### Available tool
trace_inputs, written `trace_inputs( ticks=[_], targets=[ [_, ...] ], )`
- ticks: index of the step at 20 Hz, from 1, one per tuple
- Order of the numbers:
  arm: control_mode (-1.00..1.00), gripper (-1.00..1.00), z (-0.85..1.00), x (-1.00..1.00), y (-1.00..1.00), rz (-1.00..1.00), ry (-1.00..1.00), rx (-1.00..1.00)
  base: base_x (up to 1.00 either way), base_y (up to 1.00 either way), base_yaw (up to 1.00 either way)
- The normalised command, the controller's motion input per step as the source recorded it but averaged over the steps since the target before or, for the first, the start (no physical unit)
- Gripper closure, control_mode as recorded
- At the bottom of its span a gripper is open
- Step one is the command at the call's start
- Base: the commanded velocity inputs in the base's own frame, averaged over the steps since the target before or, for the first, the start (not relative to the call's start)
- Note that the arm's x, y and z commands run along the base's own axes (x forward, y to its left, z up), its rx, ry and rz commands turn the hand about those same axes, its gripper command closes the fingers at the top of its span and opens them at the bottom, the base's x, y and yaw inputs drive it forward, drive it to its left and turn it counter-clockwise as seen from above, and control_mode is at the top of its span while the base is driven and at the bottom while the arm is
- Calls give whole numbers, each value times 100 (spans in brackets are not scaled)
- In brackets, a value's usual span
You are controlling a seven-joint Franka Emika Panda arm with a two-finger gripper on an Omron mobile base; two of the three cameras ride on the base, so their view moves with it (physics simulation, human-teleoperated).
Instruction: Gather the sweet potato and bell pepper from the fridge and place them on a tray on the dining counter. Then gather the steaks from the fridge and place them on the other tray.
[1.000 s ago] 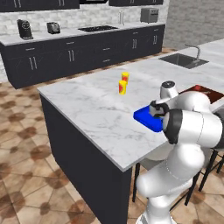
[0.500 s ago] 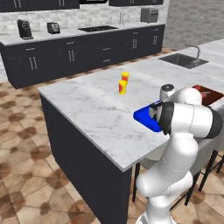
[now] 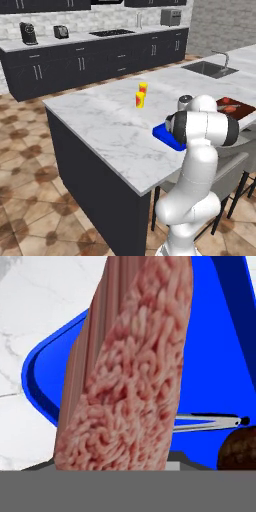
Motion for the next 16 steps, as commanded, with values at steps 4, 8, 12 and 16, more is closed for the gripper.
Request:
trace_inputs(
  ticks=[4,8,12,16],
  targets=[
    [-100,100,-33,19,0,0,0,0,0,0,0],
    [-100,100,-35,13,0,0,0,0,0,0,0],
    [-100,100,-33,12,0,0,0,0,0,0,0],
    [-100,100,-27,11,-8,0,0,0,0,0,0]
  ],
)
